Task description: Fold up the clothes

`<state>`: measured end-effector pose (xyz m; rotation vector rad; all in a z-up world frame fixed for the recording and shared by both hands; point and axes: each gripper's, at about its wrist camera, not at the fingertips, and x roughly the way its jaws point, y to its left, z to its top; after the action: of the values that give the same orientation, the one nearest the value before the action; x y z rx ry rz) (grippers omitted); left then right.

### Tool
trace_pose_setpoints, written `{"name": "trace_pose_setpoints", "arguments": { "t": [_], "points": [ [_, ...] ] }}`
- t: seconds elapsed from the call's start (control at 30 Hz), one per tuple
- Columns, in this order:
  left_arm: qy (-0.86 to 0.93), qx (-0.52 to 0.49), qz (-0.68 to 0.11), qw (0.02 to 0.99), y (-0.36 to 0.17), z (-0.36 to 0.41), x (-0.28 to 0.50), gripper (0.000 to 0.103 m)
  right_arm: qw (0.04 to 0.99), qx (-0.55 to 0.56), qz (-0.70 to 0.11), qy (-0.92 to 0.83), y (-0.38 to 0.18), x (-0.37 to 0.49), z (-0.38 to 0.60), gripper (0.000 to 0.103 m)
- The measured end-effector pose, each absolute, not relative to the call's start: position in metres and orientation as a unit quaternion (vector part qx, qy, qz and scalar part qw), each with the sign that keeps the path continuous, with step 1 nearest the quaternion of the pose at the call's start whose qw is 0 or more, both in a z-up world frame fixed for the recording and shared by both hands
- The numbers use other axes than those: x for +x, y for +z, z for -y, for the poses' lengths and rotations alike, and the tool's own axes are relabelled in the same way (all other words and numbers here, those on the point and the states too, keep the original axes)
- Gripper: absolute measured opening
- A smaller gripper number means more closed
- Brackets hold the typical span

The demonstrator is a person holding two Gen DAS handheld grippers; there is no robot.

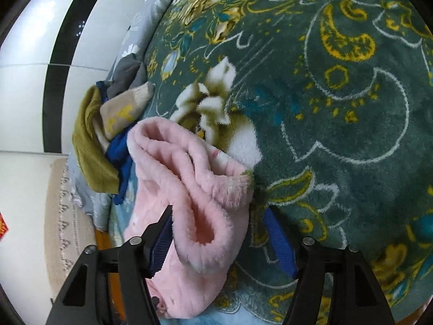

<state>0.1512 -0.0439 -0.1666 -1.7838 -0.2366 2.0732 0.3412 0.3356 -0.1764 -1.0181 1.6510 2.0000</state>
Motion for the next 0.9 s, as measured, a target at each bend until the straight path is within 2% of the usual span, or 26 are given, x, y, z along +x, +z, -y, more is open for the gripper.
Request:
{"name": "trace_pose_setpoints", "arguments": {
  "t": [0.07,0.13,0.23,0.3,0.37,0.67,0.8,0.9],
  "points": [
    [0.741,-0.637,0.077,0.198,-0.165,0.041,0.153,0.035,0.178,-0.353,-0.59,0.704,-0.175,0.339,-0.335,0.066],
    [0.741,-0.637,0.075,0.198,-0.165,0.04,0.153,0.035,0.183,-0.351,-0.598,0.697,-0.178,0.339,-0.336,0.053],
    [0.74,-0.637,0.081,0.2,-0.165,0.041,0.154,0.035,0.19,-0.35,-0.608,0.686,-0.18,0.339,-0.337,0.043],
    [0.739,-0.637,0.086,0.201,-0.166,0.042,0.155,0.035,0.195,-0.353,-0.607,0.685,-0.175,0.339,-0.336,0.032],
    [0.739,-0.635,0.093,0.202,-0.165,0.044,0.156,0.035,0.195,-0.356,-0.598,0.691,-0.164,0.335,-0.332,0.028],
    [0.77,-0.577,0.175,0.206,-0.133,0.106,0.17,0.035,0.079,-0.33,-0.502,0.795,-0.038,0.277,-0.271,0.026],
    [0.796,-0.539,0.207,0.183,-0.112,0.165,0.175,0.035,0.013,-0.315,-0.449,0.836,0.018,0.231,-0.209,0.026],
    [0.808,-0.515,0.238,0.16,-0.102,0.207,0.18,0.035,-0.031,-0.324,-0.412,0.851,0.04,0.191,-0.146,0.026]
  ]
}}
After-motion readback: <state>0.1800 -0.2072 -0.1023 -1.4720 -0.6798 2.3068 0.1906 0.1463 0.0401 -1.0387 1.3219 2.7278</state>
